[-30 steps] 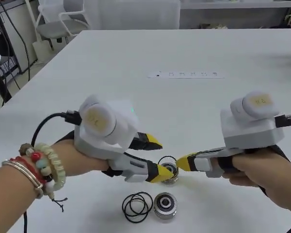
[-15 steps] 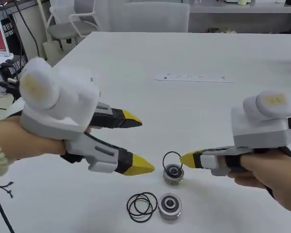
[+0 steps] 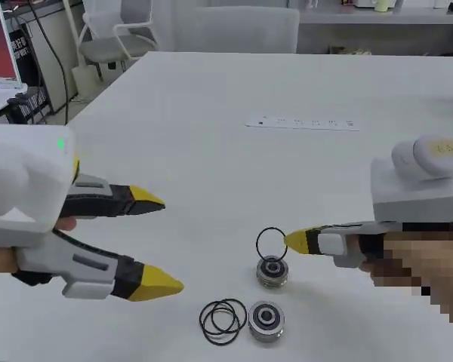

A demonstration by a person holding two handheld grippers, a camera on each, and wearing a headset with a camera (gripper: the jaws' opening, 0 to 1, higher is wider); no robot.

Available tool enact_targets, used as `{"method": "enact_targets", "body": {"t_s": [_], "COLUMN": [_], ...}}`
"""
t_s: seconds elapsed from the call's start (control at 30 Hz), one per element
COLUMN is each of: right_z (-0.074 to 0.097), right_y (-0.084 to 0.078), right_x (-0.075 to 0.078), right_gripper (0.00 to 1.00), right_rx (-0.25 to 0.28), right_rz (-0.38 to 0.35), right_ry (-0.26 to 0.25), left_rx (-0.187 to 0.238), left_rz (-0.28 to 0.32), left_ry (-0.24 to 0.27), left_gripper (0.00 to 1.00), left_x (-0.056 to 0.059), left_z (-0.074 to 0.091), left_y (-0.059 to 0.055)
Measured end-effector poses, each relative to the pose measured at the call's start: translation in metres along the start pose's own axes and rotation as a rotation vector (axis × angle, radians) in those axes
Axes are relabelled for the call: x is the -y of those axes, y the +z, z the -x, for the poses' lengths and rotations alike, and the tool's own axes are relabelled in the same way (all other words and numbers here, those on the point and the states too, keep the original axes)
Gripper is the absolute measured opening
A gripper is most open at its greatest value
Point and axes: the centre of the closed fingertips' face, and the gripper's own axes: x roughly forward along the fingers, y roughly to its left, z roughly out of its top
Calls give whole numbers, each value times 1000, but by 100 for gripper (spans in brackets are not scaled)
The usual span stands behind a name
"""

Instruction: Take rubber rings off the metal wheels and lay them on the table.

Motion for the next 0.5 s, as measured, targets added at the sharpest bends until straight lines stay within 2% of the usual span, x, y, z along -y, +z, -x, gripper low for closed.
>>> {"method": "enact_targets", "body": {"t_s": [0.23,0.5], "right_z": [1,2], "right_y": [3,9], "right_x": [-9,-25], "right_gripper": [0,0], "right_rx": [0,8], "right_rz": [25,42], "right_ry": [15,51], "left_rx": [-2,-40], "left_rz": [42,72], "left_ry": [13,-1], "left_gripper": [62,66], "left_x": [8,23], "left_z": [4,0], "left_y": [-19,-39]}}
